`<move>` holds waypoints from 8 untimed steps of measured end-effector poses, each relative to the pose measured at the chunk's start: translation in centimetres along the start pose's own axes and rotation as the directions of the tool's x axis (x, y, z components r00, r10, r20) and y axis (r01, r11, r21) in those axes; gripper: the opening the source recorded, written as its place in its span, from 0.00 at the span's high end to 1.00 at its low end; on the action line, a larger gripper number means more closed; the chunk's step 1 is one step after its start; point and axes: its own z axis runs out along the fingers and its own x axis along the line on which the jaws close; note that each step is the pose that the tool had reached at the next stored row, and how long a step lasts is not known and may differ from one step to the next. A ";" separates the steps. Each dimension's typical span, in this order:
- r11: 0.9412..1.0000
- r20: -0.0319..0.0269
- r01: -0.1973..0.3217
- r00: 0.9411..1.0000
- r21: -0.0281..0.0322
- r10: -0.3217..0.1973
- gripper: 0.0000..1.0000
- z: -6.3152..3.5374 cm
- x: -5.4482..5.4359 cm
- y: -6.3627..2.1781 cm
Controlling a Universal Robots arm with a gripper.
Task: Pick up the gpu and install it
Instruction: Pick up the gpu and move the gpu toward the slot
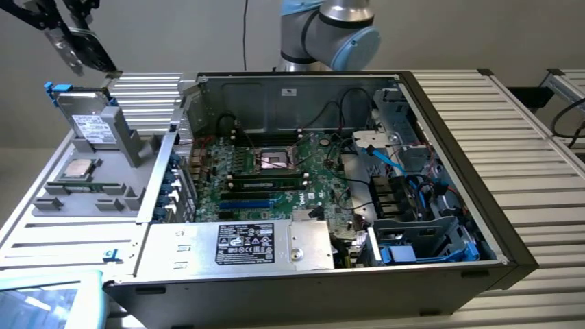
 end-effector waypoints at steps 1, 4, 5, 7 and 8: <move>1.000 -0.001 0.017 1.000 -0.004 -0.017 0.71 0.00 0.0 0.00; 0.997 -0.004 0.071 0.997 -0.014 -0.071 0.71 0.00 0.0 0.00; 0.996 -0.005 0.088 0.996 -0.018 -0.088 0.71 0.00 0.0 0.00; 0.992 -0.007 0.122 0.993 -0.025 -0.122 0.71 0.00 0.0 0.00; 0.990 -0.008 0.139 0.990 -0.028 -0.140 0.71 0.00 0.0 0.00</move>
